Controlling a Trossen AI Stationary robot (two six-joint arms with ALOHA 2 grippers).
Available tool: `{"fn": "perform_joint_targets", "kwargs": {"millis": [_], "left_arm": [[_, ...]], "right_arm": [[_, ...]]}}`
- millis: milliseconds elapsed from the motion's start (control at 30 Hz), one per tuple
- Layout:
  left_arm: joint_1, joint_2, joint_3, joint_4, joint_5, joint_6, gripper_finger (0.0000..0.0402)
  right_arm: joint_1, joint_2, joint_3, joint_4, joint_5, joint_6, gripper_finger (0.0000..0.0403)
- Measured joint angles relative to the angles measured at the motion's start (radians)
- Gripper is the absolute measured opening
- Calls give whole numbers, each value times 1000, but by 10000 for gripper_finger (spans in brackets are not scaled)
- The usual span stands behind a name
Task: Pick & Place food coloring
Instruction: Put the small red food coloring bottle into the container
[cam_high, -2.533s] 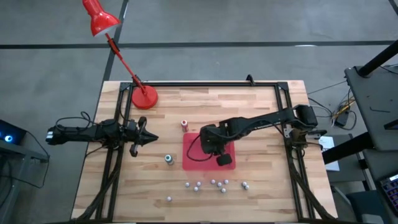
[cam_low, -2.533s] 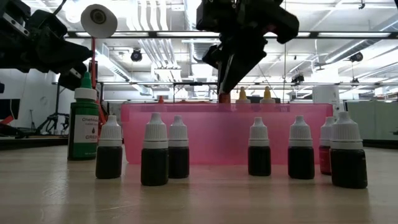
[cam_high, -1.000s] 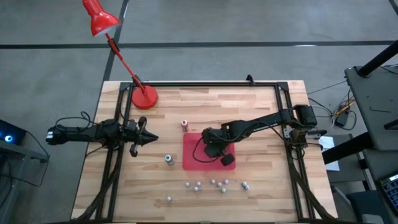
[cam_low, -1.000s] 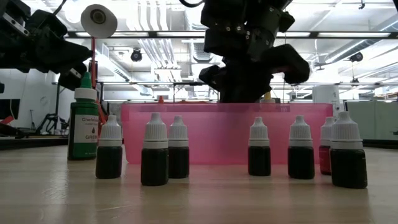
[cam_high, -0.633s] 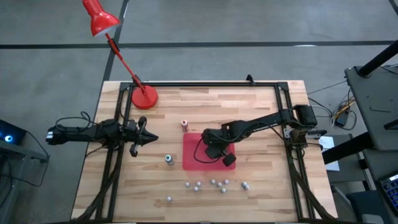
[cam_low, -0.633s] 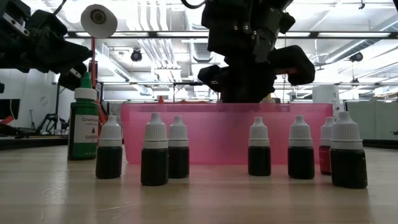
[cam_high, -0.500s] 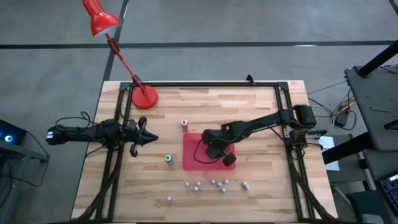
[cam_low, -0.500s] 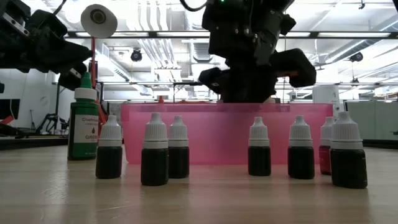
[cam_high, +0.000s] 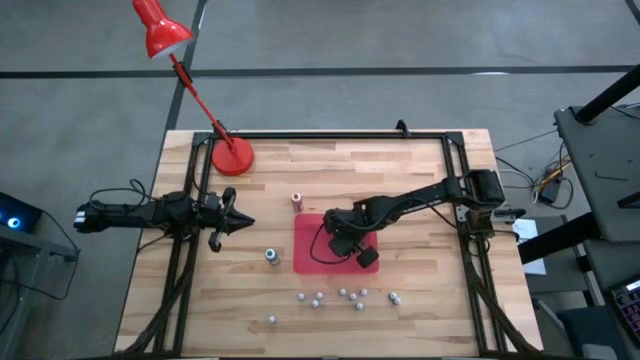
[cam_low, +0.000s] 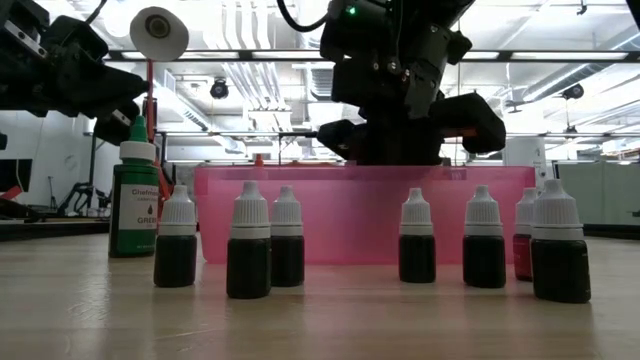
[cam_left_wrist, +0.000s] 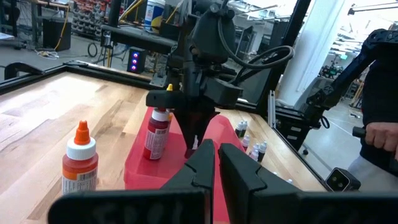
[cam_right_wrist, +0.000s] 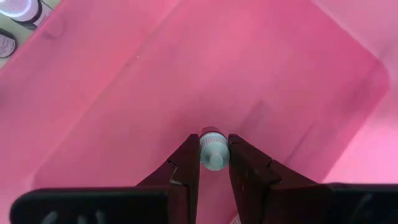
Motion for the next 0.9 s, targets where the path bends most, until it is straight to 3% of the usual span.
{"fn": "perform_joint_targets", "kwargs": {"millis": [600, 900], "left_arm": [[0, 0, 0, 0, 0, 0, 0], [0, 0, 0, 0, 0, 0, 0]], "right_arm": [[-1, -95, -1, -23, 3, -13, 61], [4, -127, 109, -154, -8, -269, 61]]}}
